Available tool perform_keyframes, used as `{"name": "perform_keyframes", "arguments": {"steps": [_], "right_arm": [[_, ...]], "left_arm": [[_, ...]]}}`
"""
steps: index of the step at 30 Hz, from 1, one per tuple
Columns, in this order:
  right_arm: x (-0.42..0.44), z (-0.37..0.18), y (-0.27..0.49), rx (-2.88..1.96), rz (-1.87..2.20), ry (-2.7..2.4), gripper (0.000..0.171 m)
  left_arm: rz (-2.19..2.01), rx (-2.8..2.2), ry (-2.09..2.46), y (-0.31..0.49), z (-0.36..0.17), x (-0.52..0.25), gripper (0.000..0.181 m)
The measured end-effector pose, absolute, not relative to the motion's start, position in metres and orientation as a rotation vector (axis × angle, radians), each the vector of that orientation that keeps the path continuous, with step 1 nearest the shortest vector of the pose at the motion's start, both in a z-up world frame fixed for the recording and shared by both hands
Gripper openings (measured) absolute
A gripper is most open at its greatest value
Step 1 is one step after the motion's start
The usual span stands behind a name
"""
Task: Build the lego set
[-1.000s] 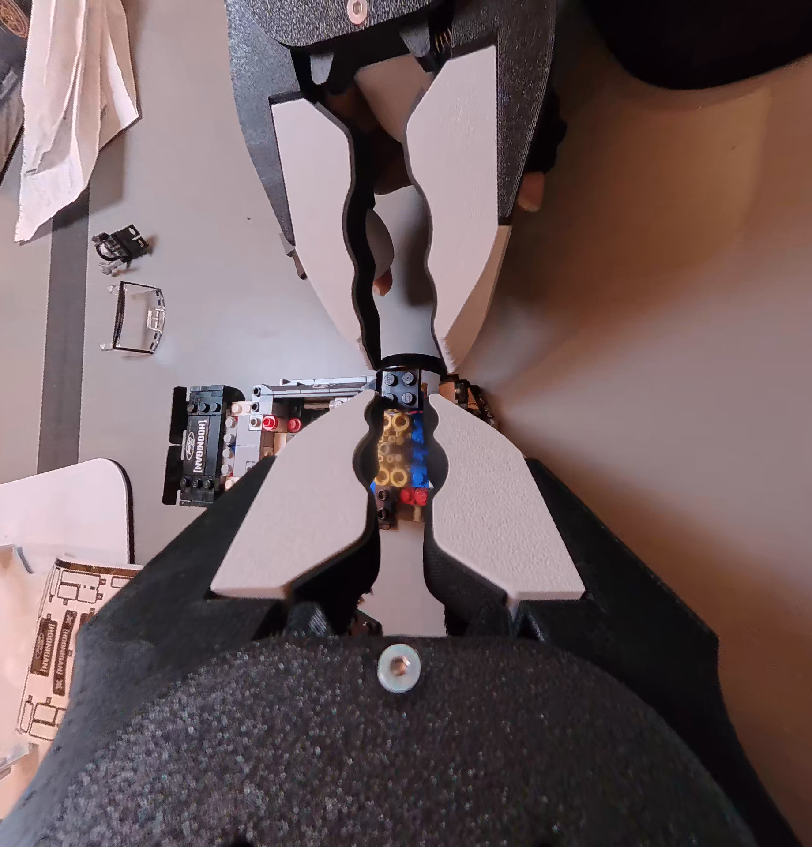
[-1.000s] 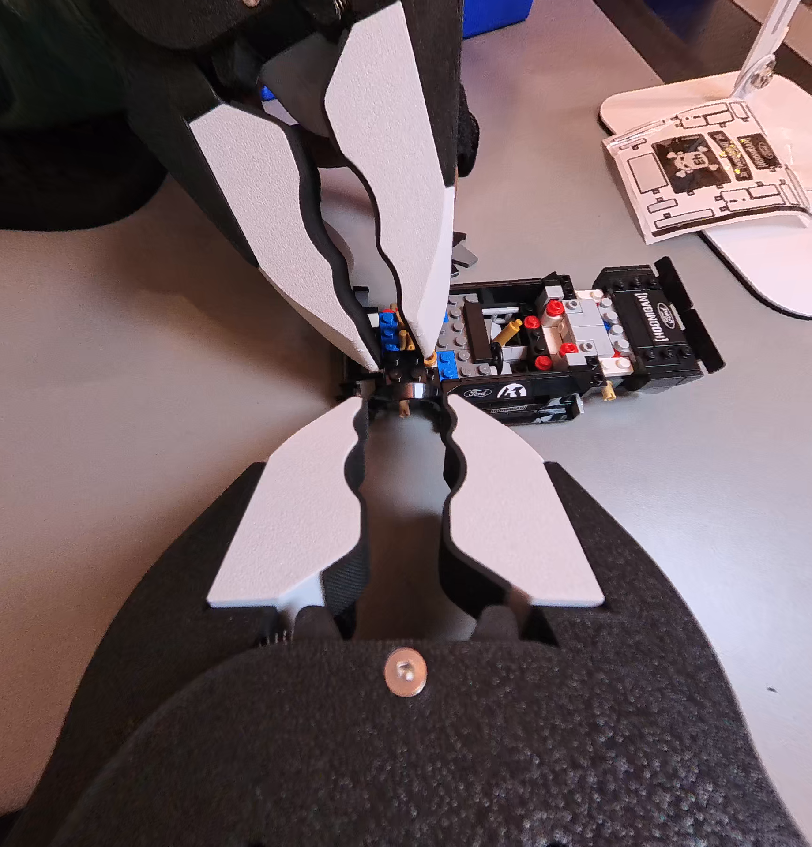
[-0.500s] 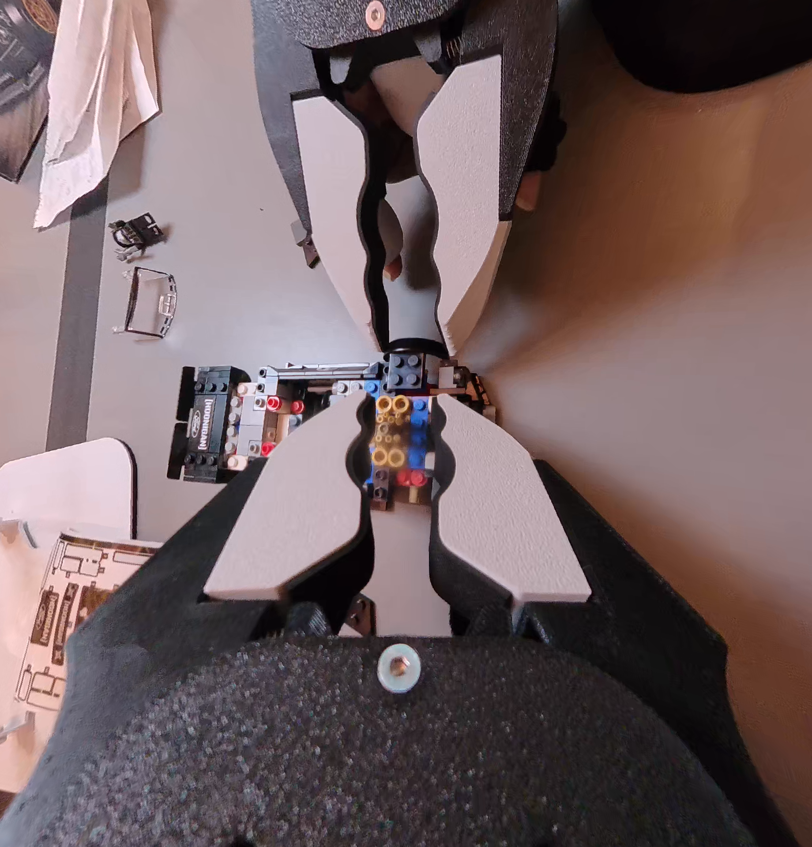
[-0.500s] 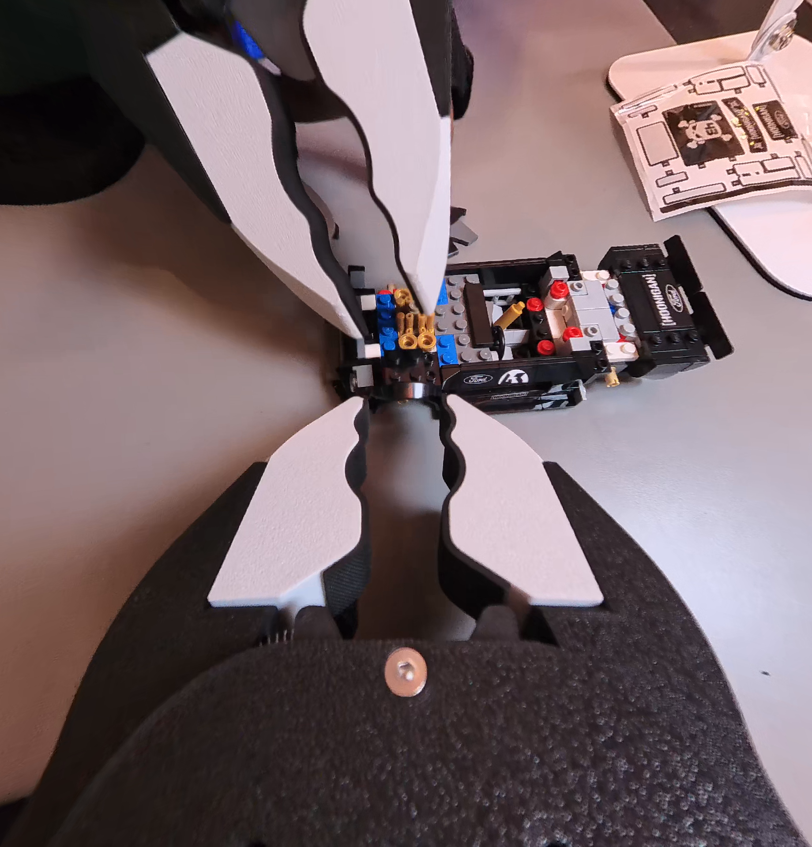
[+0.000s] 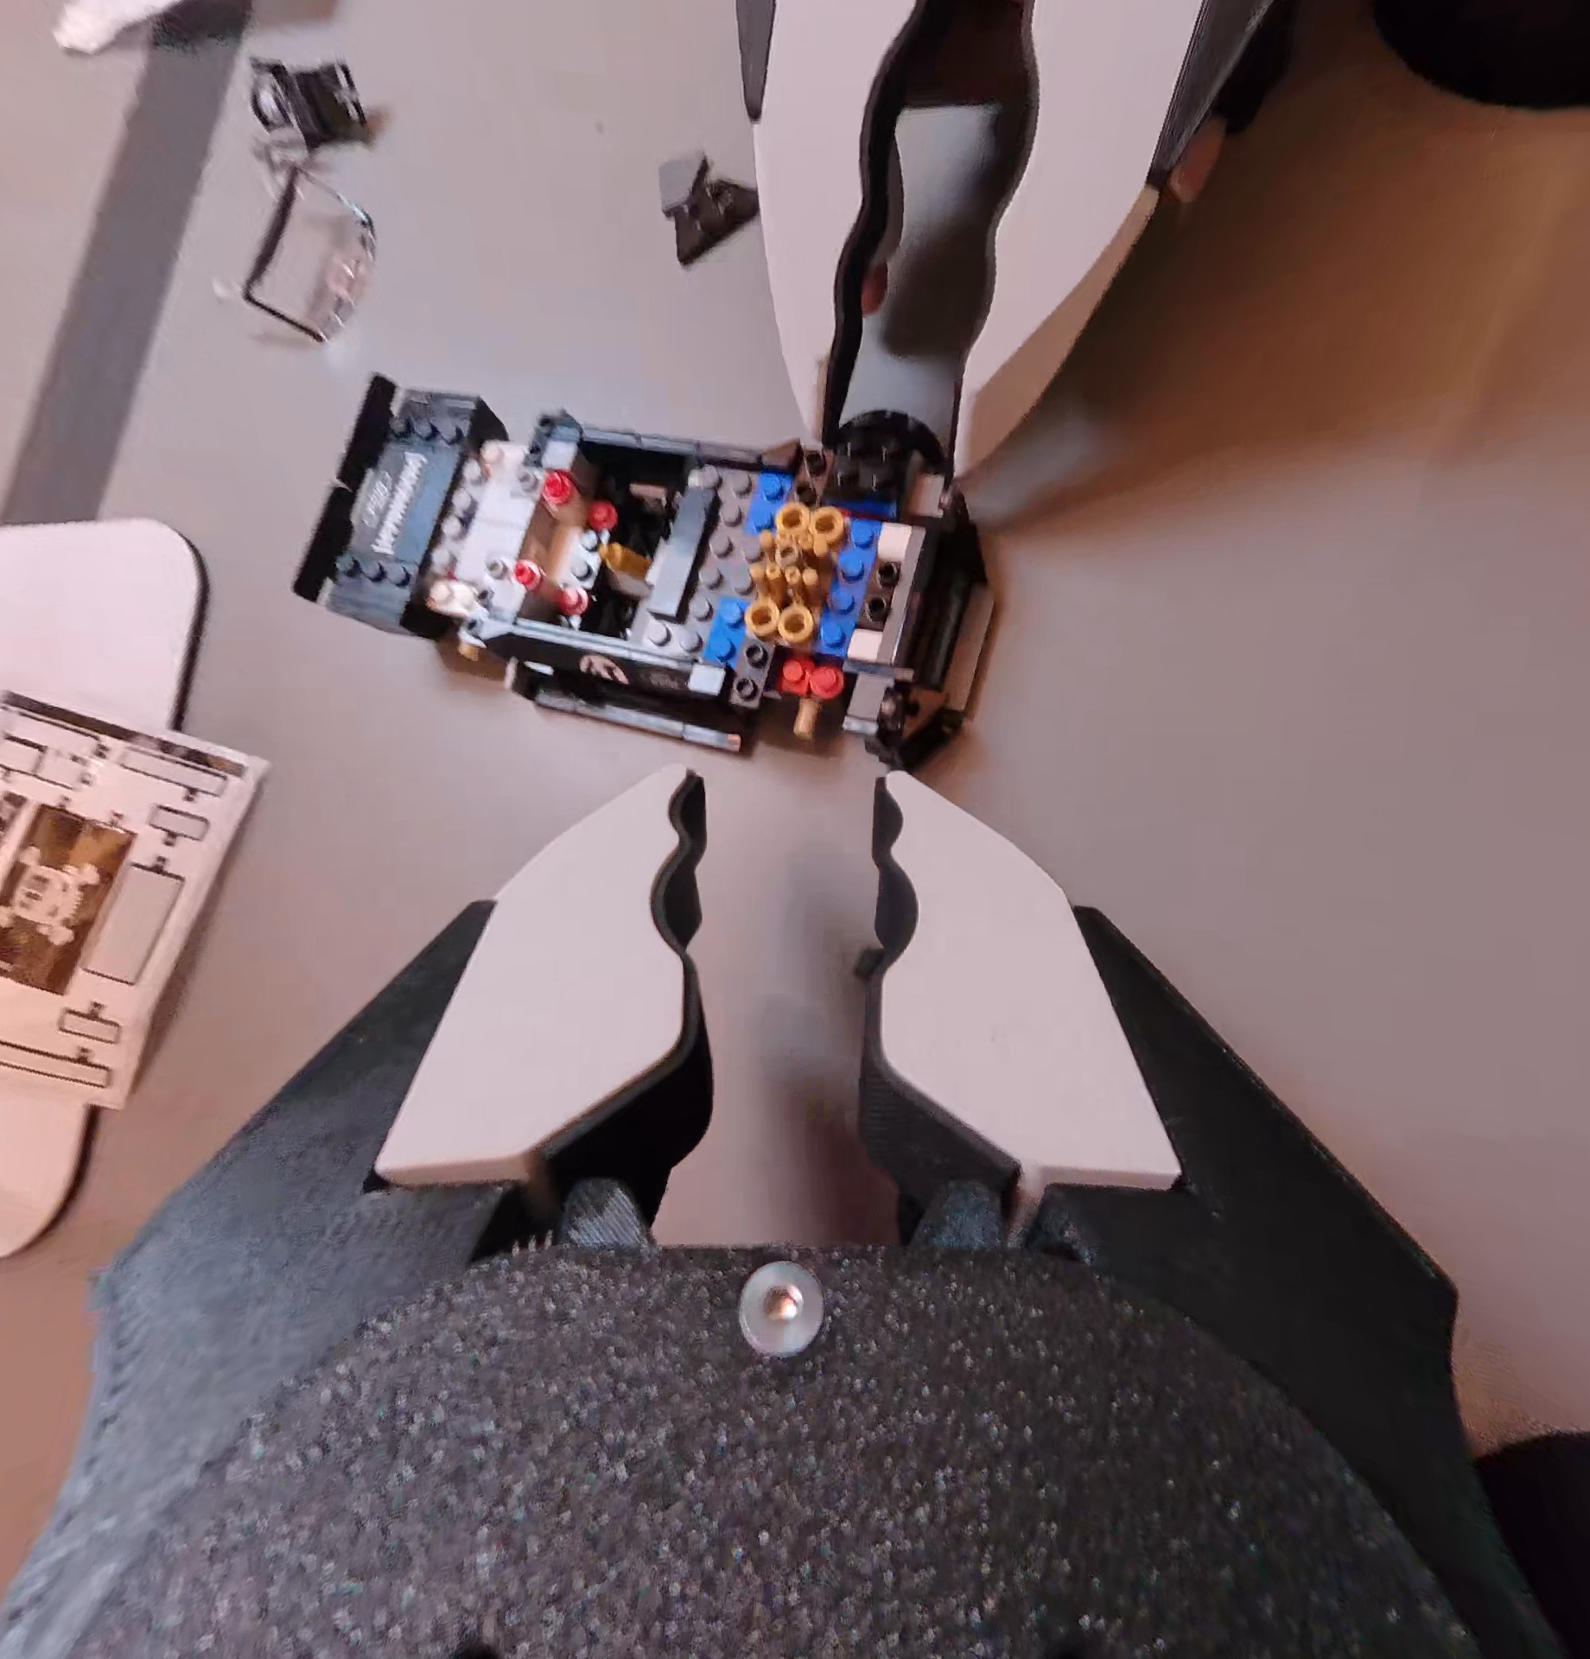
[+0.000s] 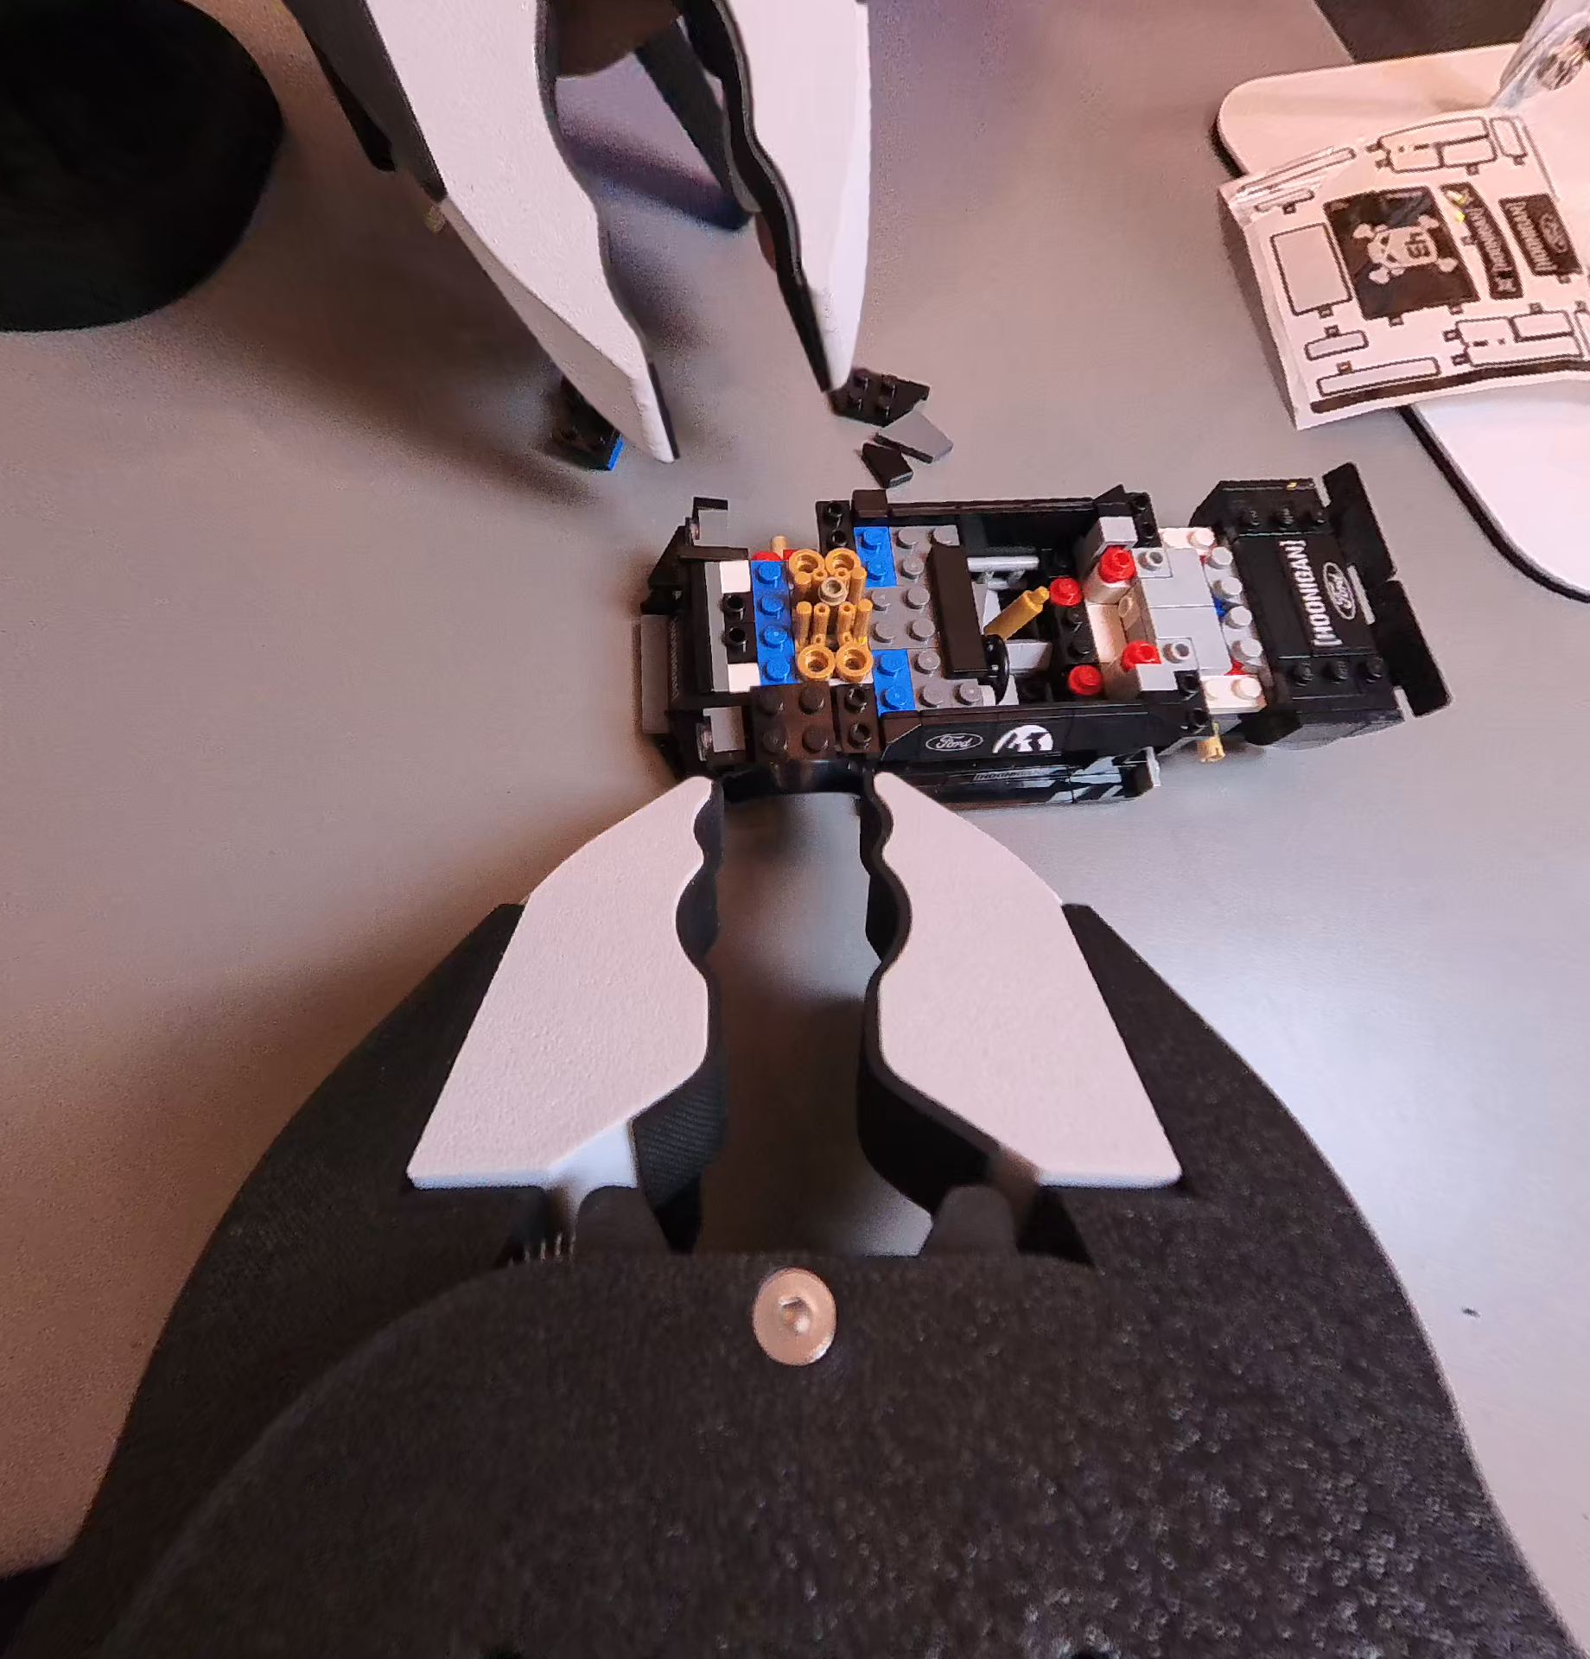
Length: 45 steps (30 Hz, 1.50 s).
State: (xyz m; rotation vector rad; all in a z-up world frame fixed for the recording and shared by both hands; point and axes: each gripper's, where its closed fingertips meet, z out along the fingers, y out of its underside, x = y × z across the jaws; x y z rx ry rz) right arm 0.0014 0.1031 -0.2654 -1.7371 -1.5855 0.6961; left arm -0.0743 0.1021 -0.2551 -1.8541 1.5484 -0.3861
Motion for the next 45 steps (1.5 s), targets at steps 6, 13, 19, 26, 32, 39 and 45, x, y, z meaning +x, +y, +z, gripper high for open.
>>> {"name": "perform_keyframes", "arguments": {"steps": [6, 13, 19, 26, 32, 39, 45], "right_arm": [[0.001, -0.268, 0.103, -1.761, 0.659, -1.595, 0.029], [0.0, -0.268, 0.103, -1.79, 0.658, -1.585, 0.029], [0.001, -0.269, 0.103, -1.799, 0.633, -1.605, 0.029], [0.001, -0.268, 0.101, -1.801, 0.648, -1.626, 0.029], [0.001, -0.268, 0.102, -1.809, 0.647, -1.628, 0.029], [0.0, -0.268, 0.103, -1.838, 0.639, -1.661, 0.029], [0.0, -0.268, 0.103, -1.856, 0.608, -1.676, 0.029]], "left_arm": [[-0.432, -1.866, 1.584, 0.091, -0.268, -0.069, 0.035], [-0.443, -1.819, 1.62, 0.085, -0.271, -0.054, 0.028], [-0.449, -1.8, 1.626, 0.083, -0.269, -0.05, 0.028], [-0.479, -1.777, 1.618, 0.081, -0.265, -0.047, 0.026], [-0.441, -1.754, 1.577, 0.087, -0.251, -0.048, 0.026], [-0.313, -1.691, 1.572, 0.097, -0.238, -0.027, 0.021], [-0.306, -1.677, 1.58, 0.099, -0.237, -0.005, 0.007]]}}
